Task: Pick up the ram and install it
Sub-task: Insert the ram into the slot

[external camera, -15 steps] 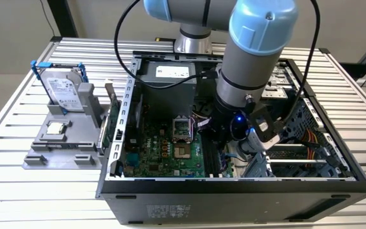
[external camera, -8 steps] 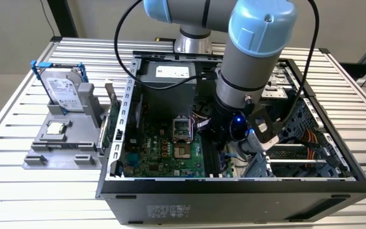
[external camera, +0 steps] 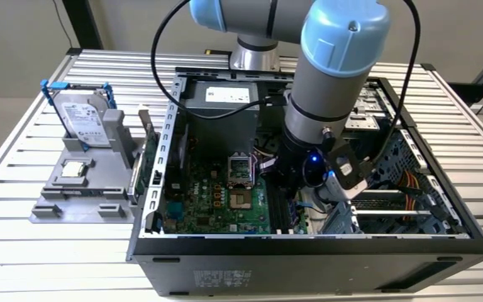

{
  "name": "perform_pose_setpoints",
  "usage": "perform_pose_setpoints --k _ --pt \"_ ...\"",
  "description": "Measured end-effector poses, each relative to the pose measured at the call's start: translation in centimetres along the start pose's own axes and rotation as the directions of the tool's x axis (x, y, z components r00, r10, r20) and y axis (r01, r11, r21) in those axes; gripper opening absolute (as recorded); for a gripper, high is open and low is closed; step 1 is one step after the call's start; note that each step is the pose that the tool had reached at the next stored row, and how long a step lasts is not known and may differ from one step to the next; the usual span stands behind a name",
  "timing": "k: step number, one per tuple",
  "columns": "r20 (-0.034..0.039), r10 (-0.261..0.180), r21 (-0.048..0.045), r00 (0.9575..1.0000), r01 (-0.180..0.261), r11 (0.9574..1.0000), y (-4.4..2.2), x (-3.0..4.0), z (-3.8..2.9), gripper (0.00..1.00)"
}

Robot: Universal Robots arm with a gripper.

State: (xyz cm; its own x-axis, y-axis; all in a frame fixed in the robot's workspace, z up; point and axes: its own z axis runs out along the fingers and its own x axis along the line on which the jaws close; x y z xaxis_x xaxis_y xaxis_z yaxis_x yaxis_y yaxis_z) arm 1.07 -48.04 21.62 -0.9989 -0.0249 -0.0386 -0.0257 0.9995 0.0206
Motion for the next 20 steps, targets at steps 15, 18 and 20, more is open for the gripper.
perform_pose_setpoints --k 15,18,20 --pt "0.0001 0.004 0.0001 1.0000 -0.004 1.0000 0.00 0.04 0.13 0.00" --pt "0.0001 0.004 0.0001 1.0000 -0.004 1.0000 0.00 0.05 0.13 0.00" --pt "0.0000 0.004 0.0019 1.0000 -0.004 1.0000 0.01 0.05 0.13 0.00"
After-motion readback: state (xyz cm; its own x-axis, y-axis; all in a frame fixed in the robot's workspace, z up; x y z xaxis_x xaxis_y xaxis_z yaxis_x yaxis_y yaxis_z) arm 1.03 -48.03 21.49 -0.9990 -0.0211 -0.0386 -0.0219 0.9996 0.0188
